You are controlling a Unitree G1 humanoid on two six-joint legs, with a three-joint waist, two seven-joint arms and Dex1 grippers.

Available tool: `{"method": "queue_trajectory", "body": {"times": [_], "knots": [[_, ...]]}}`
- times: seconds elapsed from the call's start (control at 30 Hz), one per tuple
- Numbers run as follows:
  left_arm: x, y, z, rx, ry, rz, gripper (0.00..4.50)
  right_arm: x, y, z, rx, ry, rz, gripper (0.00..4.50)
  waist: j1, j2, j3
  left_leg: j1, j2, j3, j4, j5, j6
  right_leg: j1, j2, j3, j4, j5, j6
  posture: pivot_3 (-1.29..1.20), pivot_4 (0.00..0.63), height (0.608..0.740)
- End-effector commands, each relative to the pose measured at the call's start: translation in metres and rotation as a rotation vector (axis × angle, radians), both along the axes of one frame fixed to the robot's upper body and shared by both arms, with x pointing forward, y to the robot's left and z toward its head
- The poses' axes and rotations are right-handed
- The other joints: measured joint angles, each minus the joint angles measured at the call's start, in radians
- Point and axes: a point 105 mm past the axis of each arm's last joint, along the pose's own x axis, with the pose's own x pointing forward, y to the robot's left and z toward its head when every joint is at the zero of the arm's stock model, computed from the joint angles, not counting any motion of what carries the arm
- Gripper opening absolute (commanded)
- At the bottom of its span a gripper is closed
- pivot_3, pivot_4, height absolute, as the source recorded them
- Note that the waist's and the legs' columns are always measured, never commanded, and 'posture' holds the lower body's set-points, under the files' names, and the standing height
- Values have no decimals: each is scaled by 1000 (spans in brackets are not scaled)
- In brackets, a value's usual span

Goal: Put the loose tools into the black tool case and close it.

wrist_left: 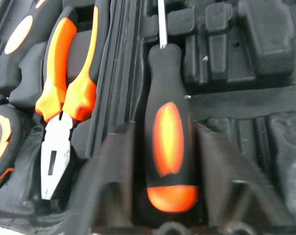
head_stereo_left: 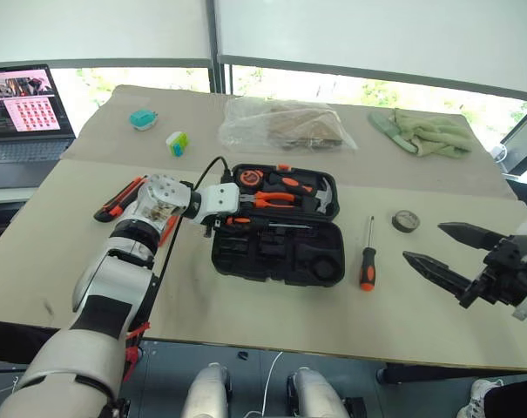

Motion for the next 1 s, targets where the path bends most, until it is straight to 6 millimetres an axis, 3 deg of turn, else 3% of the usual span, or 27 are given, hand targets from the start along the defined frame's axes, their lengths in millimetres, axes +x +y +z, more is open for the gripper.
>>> {"method": "queue_trajectory", "body": {"times": [0.03, 0.2, 0.3, 0.57, 1.0], "knots": [[5, -4, 34, -59, -46, -13, 3822, -1, 5, 8, -14, -27, 19, 4500, 1, 0, 0, 0, 0, 0, 0, 0, 0, 0, 0, 0, 0, 0, 0, 0, 150, 740], [4, -15, 59, -149, -19, -41, 3822, -4, 10, 4, -15, -7, 51, 4500, 1, 0, 0, -1, 0, 0, 1, 0, 0, 0, 0, 0, 0, 0, 0, 0, 150, 740], [3, -23, 55, -150, 5, -52, 3098, -4, 15, 3, -26, 6, 80, 4500, 0, 0, 0, 0, 0, -1, 1, 0, 0, 0, 0, 0, 0, 0, 0, 0, 150, 740], [4, -32, 25, -50, 28, -32, 86, 8, 24, 1, -48, 21, 144, 4500, -2, 0, 0, -1, 0, -1, 1, 0, 0, 0, 0, 0, 0, 0, 0, 0, 150, 740], [1, -32, -10, 94, 23, -25, 34, 30, 29, -4, -58, 37, 186, 4500, 1, 0, 0, -1, 0, -1, 2, 0, 0, 0, 0, 0, 0, 0, 0, 0, 150, 740]]}}
